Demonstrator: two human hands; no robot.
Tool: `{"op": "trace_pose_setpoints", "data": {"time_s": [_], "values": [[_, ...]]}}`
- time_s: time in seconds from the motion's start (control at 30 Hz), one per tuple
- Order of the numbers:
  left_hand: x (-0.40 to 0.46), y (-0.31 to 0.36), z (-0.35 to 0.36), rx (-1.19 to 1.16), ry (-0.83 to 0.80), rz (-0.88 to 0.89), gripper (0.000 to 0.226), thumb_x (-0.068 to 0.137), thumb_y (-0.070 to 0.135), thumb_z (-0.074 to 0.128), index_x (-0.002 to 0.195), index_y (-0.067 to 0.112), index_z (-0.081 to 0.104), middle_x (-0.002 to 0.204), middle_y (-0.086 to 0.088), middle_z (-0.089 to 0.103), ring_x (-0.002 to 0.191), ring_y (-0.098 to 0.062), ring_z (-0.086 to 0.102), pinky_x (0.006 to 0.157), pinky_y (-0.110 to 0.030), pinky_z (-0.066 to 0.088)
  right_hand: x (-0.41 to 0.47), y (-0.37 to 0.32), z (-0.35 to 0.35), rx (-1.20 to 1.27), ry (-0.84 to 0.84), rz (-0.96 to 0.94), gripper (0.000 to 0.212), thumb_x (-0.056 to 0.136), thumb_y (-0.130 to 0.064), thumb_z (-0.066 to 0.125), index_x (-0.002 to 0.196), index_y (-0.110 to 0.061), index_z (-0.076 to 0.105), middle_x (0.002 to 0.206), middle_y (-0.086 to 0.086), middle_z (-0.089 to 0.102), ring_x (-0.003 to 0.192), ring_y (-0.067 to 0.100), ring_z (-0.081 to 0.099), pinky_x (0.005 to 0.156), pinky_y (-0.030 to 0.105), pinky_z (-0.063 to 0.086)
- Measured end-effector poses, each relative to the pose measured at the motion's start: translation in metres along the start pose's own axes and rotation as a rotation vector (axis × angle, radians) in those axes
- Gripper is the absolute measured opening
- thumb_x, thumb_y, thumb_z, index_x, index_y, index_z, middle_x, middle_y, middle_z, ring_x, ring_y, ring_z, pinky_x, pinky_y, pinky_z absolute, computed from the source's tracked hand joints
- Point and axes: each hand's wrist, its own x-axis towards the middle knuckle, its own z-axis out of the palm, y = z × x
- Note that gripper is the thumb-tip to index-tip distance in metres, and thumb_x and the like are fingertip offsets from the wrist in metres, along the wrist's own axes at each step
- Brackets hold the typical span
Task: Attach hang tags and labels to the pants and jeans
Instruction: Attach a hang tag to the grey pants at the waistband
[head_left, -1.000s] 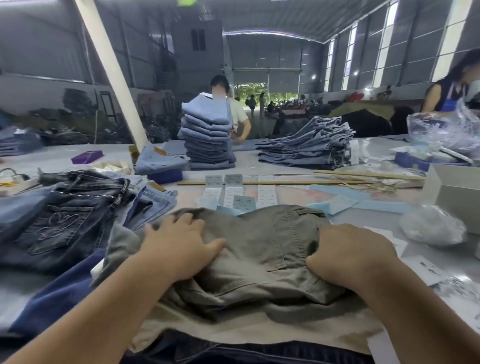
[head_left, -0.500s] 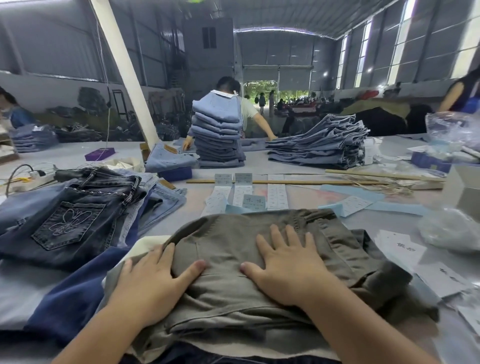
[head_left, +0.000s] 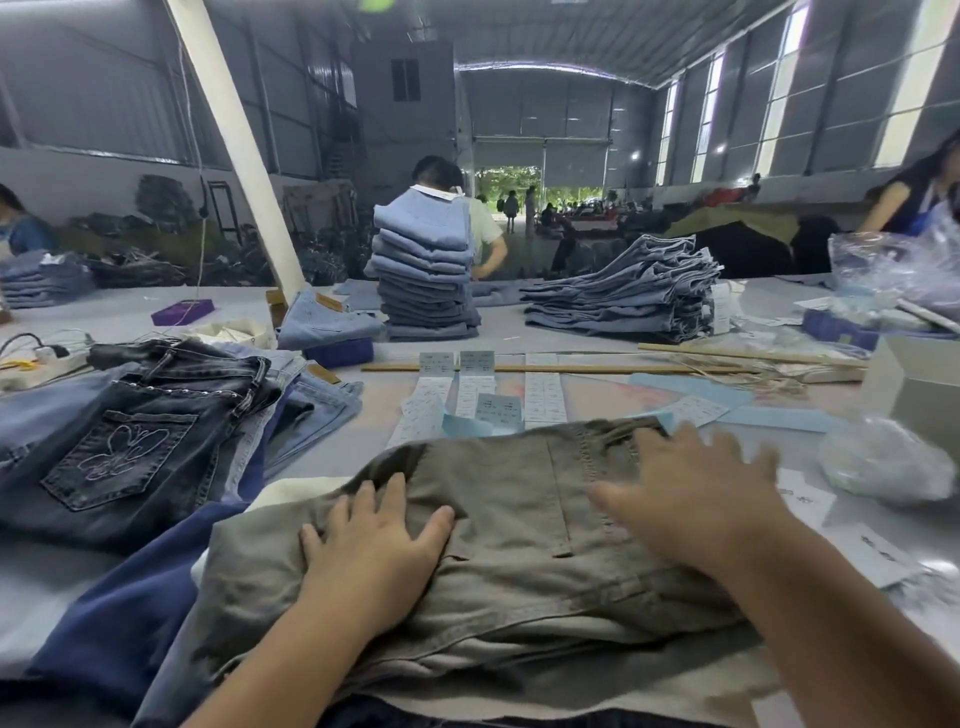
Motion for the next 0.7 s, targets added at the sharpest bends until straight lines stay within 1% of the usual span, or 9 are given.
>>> {"op": "trace_pose_setpoints", "data": {"time_s": [0.07, 0.13, 0.17, 0.27, 0.37, 0.47, 0.53, 0.63, 0.7], "values": [[0.001, 0.008, -0.006, 0.037, -0.018, -0.005, 0.086, 0.085, 0.080, 0.017, 0.156, 0.033, 0.006, 0.165, -0.002, 0.003, 0.151, -0.027, 0.002, 0.118, -0.057, 0.003, 0.001, 0.021, 0.003, 0.108, -0.093, 0.122, 0.079, 0.083, -0.074, 0.035, 0.148, -0.030, 0.029, 0.153, 0.010, 0.035, 0.136, 0.034, 0.035, 0.112, 0.053, 0.027], [0.004, 0.019, -0.016, 0.084, -0.035, 0.025, 0.087, 0.087, 0.079, 0.016, 0.157, 0.029, 0.004, 0.165, -0.003, -0.003, 0.151, -0.028, -0.003, 0.118, -0.058, 0.000, -0.007, 0.027, 0.018, 0.306, -0.165, 0.154, 0.075, 0.086, -0.070, 0.036, 0.148, -0.028, 0.028, 0.147, 0.009, 0.045, 0.129, 0.032, 0.045, 0.105, 0.047, 0.038], [0.006, 0.029, -0.019, 0.095, -0.048, 0.064, 0.087, 0.087, 0.079, 0.015, 0.157, 0.029, 0.003, 0.165, -0.003, -0.006, 0.151, -0.027, -0.005, 0.118, -0.058, -0.002, -0.012, 0.027, 0.026, 0.352, -0.152, 0.160, 0.073, 0.087, -0.069, 0.034, 0.147, -0.028, 0.028, 0.144, 0.008, 0.048, 0.126, 0.032, 0.048, 0.102, 0.046, 0.041], [0.003, 0.079, -0.019, 0.087, -0.103, 0.257, 0.090, 0.083, 0.084, 0.016, 0.156, 0.032, 0.005, 0.165, -0.001, -0.006, 0.151, -0.025, -0.009, 0.118, -0.056, -0.006, -0.023, 0.027, 0.034, 0.340, -0.018, 0.184, 0.068, 0.089, -0.069, 0.032, 0.142, -0.026, 0.032, 0.137, 0.008, 0.053, 0.122, 0.032, 0.050, 0.094, 0.045, 0.043], [-0.006, 0.136, -0.005, 0.117, -0.151, 0.444, 0.092, 0.082, 0.084, 0.015, 0.156, 0.031, 0.009, 0.166, 0.000, -0.002, 0.151, -0.025, -0.007, 0.118, -0.055, -0.006, -0.030, 0.026, 0.026, 0.346, 0.060, 0.162, 0.056, 0.092, -0.056, 0.043, 0.138, -0.025, 0.034, 0.131, 0.009, 0.051, 0.120, 0.031, 0.049, 0.094, 0.043, 0.044], [-0.007, 0.165, 0.006, 0.076, -0.129, 0.513, 0.092, 0.086, 0.079, 0.010, 0.157, 0.023, 0.004, 0.166, -0.004, -0.002, 0.151, -0.023, -0.005, 0.120, -0.051, -0.004, -0.037, 0.026, 0.015, 0.368, 0.216, 0.100, 0.050, 0.087, -0.039, 0.056, 0.132, -0.029, 0.035, 0.122, 0.004, 0.047, 0.113, 0.024, 0.051, 0.089, 0.038, 0.047], [-0.004, 0.162, 0.013, 0.019, -0.116, 0.548, 0.093, 0.083, 0.079, 0.006, 0.157, 0.024, 0.001, 0.166, -0.003, -0.003, 0.151, -0.019, -0.005, 0.120, -0.046, -0.004, -0.042, 0.028, 0.011, 0.349, 0.278, 0.057, 0.052, 0.086, -0.036, 0.059, 0.131, -0.031, 0.034, 0.118, 0.001, 0.045, 0.109, 0.022, 0.052, 0.083, 0.033, 0.045], [-0.009, 0.148, 0.025, 0.052, -0.130, 0.599, 0.095, 0.076, 0.081, 0.001, 0.156, 0.031, -0.003, 0.165, 0.003, -0.009, 0.150, -0.012, -0.010, 0.120, -0.039, -0.009, -0.047, 0.029, 0.012, 0.306, 0.141, 0.058, 0.038, 0.088, -0.038, 0.052, 0.121, -0.027, 0.037, 0.118, 0.004, 0.048, 0.107, 0.025, 0.053, 0.075, 0.032, 0.037], [-0.010, 0.147, 0.027, 0.085, -0.142, 0.613, 0.091, 0.079, 0.080, 0.002, 0.156, 0.032, -0.004, 0.165, 0.004, -0.011, 0.150, -0.011, -0.012, 0.120, -0.039, -0.010, -0.049, 0.029, 0.009, 0.278, 0.032, 0.072, 0.031, 0.089, -0.039, 0.046, 0.114, -0.024, 0.036, 0.119, 0.006, 0.051, 0.105, 0.026, 0.053, 0.075, 0.034, 0.035]]}}
